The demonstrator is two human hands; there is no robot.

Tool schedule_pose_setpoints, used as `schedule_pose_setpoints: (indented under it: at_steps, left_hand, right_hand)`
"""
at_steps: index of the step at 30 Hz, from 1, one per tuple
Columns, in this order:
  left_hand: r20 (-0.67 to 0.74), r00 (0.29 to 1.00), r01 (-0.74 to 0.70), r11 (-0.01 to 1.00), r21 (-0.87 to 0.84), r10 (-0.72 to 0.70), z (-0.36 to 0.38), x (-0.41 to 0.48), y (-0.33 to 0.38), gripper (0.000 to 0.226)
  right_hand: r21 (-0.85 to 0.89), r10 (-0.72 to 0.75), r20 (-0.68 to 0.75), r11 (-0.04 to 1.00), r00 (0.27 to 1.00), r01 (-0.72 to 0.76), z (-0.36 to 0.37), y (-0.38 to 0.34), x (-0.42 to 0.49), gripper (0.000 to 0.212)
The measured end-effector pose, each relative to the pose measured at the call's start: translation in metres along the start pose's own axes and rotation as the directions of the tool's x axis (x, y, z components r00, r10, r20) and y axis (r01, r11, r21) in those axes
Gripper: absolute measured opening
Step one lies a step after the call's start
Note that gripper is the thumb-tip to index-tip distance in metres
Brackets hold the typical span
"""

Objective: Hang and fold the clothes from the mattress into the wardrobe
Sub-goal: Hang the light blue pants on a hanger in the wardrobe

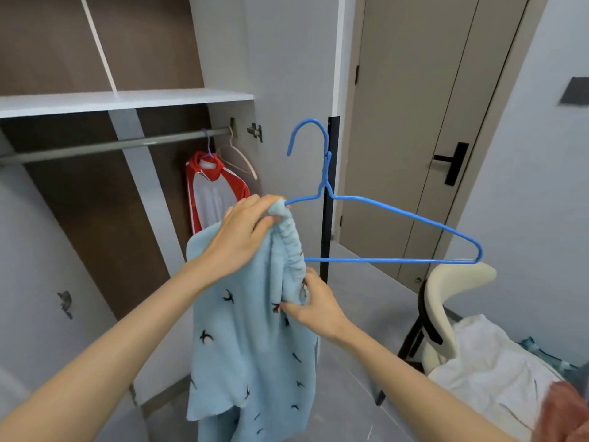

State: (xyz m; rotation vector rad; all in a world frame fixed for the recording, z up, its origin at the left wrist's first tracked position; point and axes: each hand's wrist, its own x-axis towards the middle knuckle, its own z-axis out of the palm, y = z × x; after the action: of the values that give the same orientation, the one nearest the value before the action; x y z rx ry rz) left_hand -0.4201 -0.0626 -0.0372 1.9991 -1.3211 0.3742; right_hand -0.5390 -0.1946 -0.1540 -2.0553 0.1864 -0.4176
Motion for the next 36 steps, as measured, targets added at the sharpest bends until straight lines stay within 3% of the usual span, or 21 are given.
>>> schedule_pose_setpoints:
  at_steps: [4, 9, 11, 13, 15, 18, 21, 23, 24, 27, 29, 31, 33, 36]
  left_hand:
    - [-0.011, 1.0, 0.018, 0.988, -0.155, -0.02, -0.029, -0.008, -0.005, 0.018]
    - [0.045, 0.984, 0.181, 0.956, -0.23, -0.175, -0.036, -0.036, -0.029, 0.013]
    - [0.013, 0.973, 0.227, 0.951, -0.211, -0.23, -0.031, -0.043, -0.039, 0.009]
    - [0.014, 0.955, 0.291, 0.933, -0.212, -0.295, -0.029, -0.047, -0.048, 0.009]
    - [0.111, 0.92, 0.392, 0.901, -0.184, -0.377, -0.024, -0.053, -0.06, 0.025]
    - [0.195, 0.872, 0.466, 0.883, -0.052, -0.449, -0.008, -0.064, -0.077, 0.044]
    - [0.223, 0.864, 0.428, 0.892, 0.147, -0.452, 0.0, -0.07, -0.095, 0.049]
    - [0.292, 0.846, 0.343, 0.874, 0.343, -0.447, 0.005, -0.073, -0.103, 0.046]
    - [0.32, 0.836, 0.289, 0.853, 0.435, -0.447, 0.01, -0.075, -0.105, 0.044]
    - [0.33, 0.838, 0.179, 0.79, 0.586, -0.434, 0.033, -0.077, -0.098, 0.036]
    - [0.311, 0.852, 0.214, 0.823, 0.526, -0.421, 0.048, -0.074, -0.092, 0.035]
    - [0.274, 0.865, 0.316, 0.88, 0.355, -0.421, 0.057, -0.068, -0.085, 0.039]
    - [0.243, 0.888, 0.363, 0.919, 0.154, -0.391, 0.062, -0.062, -0.075, 0.046]
    - [0.17, 0.918, 0.355, 0.934, 0.045, -0.357, 0.065, -0.051, -0.054, 0.048]
  right_hand:
    - [-0.15, -0.01, 0.154, 0.988, 0.988, 0.033, 0.013, 0.007, 0.007, 0.015]
    - [-0.453, 0.223, 0.144, 0.881, 0.964, -0.136, -0.025, 0.036, 0.004, 0.032]
    - [-0.63, 0.317, 0.189, 0.765, 0.929, -0.132, -0.041, 0.046, 0.001, 0.037]
    - [-0.856, 0.369, 0.226, 0.518, 0.902, 0.003, -0.056, 0.056, -0.005, 0.031]
    - [-0.943, 0.365, 0.212, 0.318, 0.907, 0.092, -0.072, 0.066, -0.012, 0.022]
    - [-0.979, 0.198, 0.128, 0.183, 0.972, 0.092, -0.088, 0.075, -0.019, 0.015]
    - [-0.993, 0.095, -0.007, 0.116, 0.995, -0.018, -0.1, 0.071, -0.02, 0.026]
    - [-0.991, 0.122, -0.064, 0.112, 0.991, -0.078, -0.107, 0.061, -0.023, 0.024]
    - [-0.988, 0.151, -0.088, 0.115, 0.985, -0.106, -0.109, 0.056, -0.022, 0.032]
    - [-0.989, 0.041, -0.067, 0.133, 0.997, -0.071, -0.111, 0.041, -0.015, 0.035]
    - [-0.967, -0.093, 0.004, 0.254, 0.996, 0.028, -0.106, 0.025, -0.011, 0.027]
    - [-0.852, -0.239, 0.082, 0.487, 0.968, 0.192, -0.099, 0.012, -0.008, 0.022]
    - [-0.689, -0.277, 0.01, 0.694, 0.961, 0.207, -0.09, -0.007, -0.011, 0.008]
    - [-0.459, -0.229, -0.256, 0.884, 0.939, 0.09, -0.093, -0.014, -0.015, 0.021]
